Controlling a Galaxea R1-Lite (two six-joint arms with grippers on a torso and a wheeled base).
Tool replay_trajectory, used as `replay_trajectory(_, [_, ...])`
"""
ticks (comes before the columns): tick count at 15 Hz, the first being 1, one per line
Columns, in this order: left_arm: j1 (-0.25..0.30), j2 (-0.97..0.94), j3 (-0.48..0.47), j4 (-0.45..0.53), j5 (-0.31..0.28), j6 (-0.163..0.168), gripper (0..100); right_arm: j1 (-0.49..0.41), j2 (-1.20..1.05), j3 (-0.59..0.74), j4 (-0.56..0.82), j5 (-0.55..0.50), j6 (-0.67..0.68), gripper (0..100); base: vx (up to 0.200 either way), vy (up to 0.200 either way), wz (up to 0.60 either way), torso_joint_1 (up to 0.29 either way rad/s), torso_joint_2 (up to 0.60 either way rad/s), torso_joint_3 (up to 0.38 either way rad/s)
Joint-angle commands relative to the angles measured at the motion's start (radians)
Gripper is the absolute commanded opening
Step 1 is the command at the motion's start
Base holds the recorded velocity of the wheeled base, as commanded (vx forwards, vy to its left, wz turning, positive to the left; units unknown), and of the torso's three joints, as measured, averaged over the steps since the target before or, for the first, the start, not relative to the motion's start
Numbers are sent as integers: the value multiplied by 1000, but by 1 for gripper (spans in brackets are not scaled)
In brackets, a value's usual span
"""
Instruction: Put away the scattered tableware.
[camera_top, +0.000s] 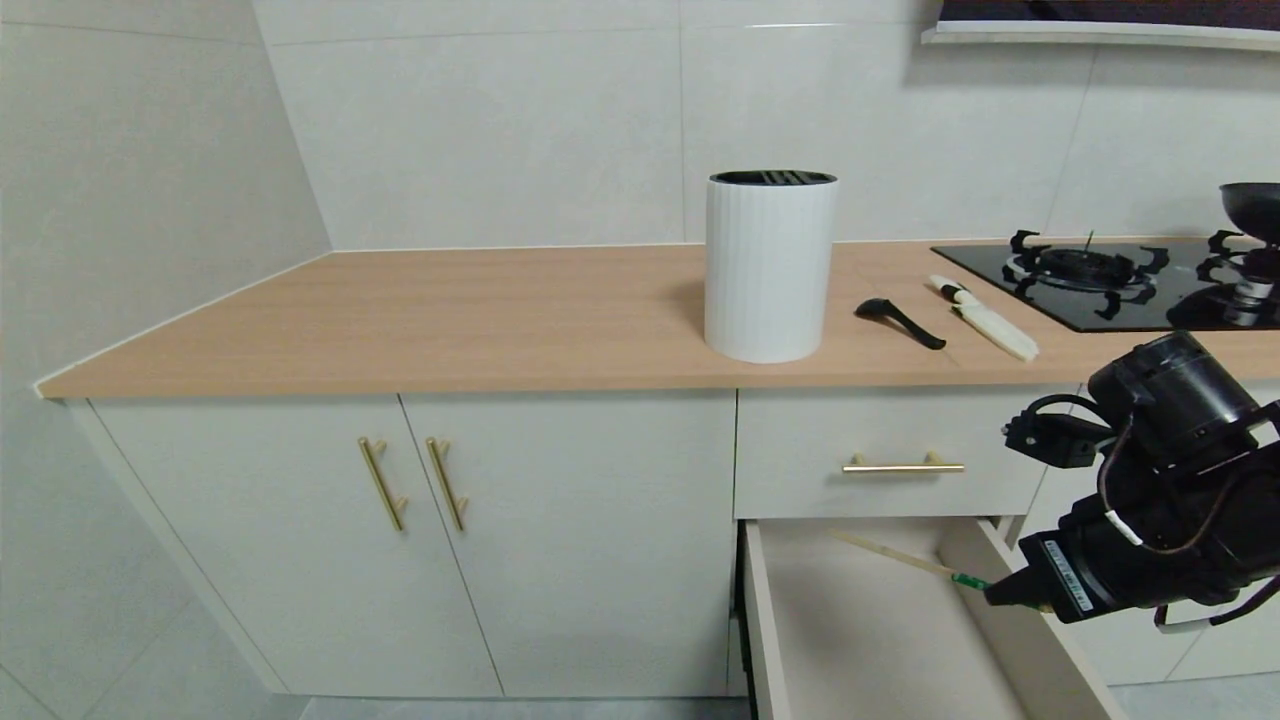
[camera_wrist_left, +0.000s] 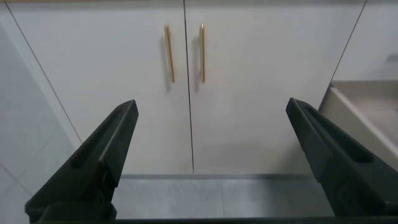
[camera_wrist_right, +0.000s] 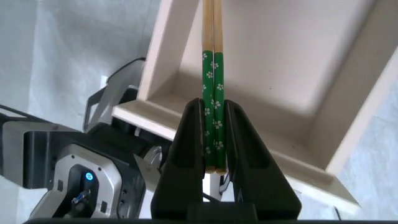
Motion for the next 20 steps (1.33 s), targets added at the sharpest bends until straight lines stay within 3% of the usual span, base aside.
replay_trajectory(1, [0, 0, 0, 0, 0, 0, 100, 0, 4, 1, 0, 1, 0, 0, 0, 0, 0, -168, 466, 305])
replay_trajectory(9, [0, 0, 0, 0, 0, 0, 100, 0, 9, 4, 0, 1, -3, 0, 0, 0, 0, -121, 432, 313])
replay_trajectory(13, [0, 0, 0, 0, 0, 0, 100, 2, 9, 14, -18, 1, -5, 0, 0, 0, 0, -24, 88, 53])
replay_trajectory(17, [0, 0, 0, 0, 0, 0, 100, 26, 115, 33, -165, -6, 20, 0, 0, 0, 0, 0, 0, 0])
replay_trajectory(20, [0, 0, 0, 0, 0, 0, 100, 56, 305, 29, -346, -113, 208, 0, 0, 0, 0, 0, 0, 0])
